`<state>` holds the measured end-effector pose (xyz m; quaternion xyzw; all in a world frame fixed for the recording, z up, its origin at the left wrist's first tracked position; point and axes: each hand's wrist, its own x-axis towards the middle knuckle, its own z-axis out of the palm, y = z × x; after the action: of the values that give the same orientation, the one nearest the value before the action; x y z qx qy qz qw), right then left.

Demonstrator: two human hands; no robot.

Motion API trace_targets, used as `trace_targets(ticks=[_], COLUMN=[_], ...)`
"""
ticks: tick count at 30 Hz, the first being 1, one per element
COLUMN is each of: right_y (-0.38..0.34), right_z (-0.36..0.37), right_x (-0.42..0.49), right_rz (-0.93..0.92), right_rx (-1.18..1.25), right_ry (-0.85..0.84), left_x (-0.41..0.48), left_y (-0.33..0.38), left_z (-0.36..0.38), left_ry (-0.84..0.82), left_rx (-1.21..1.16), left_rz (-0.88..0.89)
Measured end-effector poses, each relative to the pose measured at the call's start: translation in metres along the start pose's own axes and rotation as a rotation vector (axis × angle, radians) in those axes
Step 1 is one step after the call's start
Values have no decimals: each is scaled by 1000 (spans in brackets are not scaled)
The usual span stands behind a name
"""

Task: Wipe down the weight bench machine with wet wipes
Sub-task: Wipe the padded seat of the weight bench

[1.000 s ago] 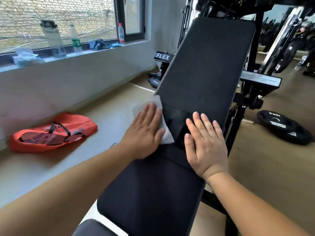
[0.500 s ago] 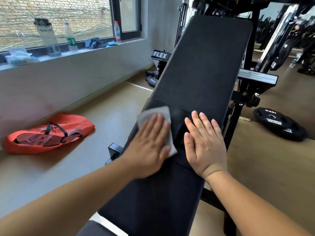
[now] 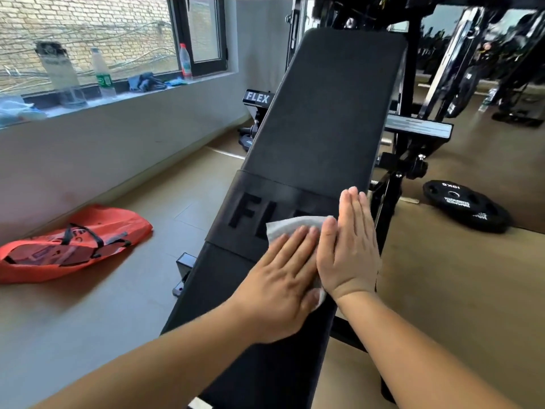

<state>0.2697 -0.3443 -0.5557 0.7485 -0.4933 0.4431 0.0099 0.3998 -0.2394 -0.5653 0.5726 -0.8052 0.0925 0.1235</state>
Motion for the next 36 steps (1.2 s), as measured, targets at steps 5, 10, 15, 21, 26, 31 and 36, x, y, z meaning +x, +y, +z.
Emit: trace_targets(ticks=[5, 10, 15, 21, 26, 31, 36], right_y=[12, 46, 61, 46, 32, -2, -21], right_z=[-23, -85, -114, -121, -110, -92, -48], right_x=[6, -4, -26, -21, -36, -44, -50], right_rz=[-29, 117, 215, 184, 147, -44, -272], right_rx=[183, 534, 509, 425, 341, 295, 91], right_ry=[-262, -583, -601, -558, -494, -493, -465], left_x=[46, 64, 86, 108, 26, -57, -73], left_y=[-44, 29, 6, 45, 74, 30, 5], left_z=[-17, -3, -15, -6, 7, -1, -3], left_ry=[-66, -45, -79, -43, -62, -184, -180], left_rx=[34, 3, 83, 7, -45, -159, -219], left_rz=[-265, -213, -61, -326, -293, -624, -850])
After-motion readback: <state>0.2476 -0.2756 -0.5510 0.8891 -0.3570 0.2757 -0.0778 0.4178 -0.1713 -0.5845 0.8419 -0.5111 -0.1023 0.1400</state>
